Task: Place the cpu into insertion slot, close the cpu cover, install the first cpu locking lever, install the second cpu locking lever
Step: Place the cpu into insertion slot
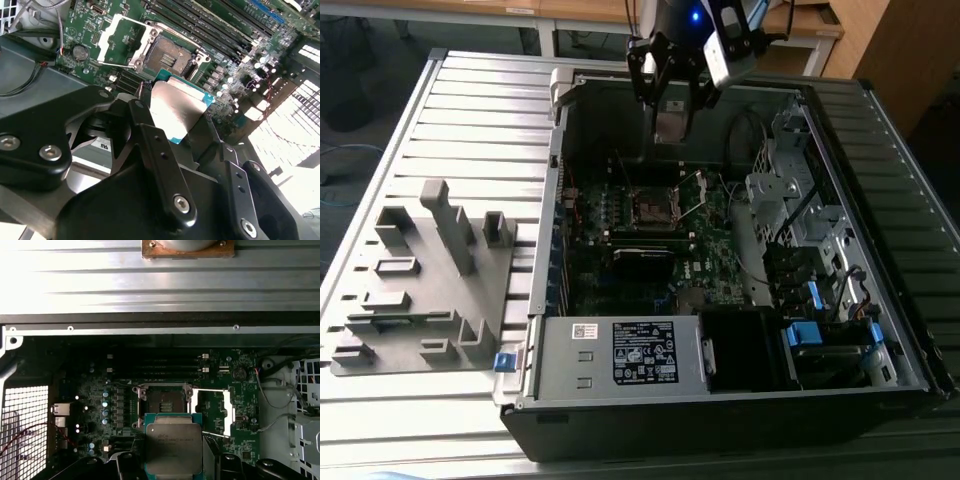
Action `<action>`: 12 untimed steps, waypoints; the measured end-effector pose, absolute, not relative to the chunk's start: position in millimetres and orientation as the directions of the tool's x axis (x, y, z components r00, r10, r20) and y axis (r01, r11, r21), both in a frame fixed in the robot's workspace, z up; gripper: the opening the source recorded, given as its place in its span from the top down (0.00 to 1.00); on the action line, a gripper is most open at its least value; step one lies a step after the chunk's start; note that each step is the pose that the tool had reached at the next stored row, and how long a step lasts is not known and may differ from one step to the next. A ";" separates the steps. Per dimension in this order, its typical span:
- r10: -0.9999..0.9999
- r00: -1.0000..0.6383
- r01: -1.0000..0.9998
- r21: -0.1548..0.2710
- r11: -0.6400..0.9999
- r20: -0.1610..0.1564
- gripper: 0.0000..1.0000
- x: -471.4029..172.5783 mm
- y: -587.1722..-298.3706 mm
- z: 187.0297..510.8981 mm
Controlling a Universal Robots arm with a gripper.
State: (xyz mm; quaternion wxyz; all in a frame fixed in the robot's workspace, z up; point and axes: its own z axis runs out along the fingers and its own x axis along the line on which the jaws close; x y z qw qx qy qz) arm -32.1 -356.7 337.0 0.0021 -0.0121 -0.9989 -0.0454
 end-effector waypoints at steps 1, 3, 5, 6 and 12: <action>0.024 -1.000 0.024 0.091 0.996 0.005 0.46 -32.1 -356.7 335.5; 0.024 -1.000 0.024 0.091 0.996 0.003 0.46 -32.3 -356.8 333.6; 0.024 -1.000 0.024 0.090 0.996 0.003 0.46 -32.3 -356.8 333.4; 0.024 -1.000 0.024 0.090 0.996 0.003 0.46 -32.3 -356.8 333.3; 0.024 -1.000 0.024 0.091 0.996 0.003 0.46 -32.4 -356.8 331.9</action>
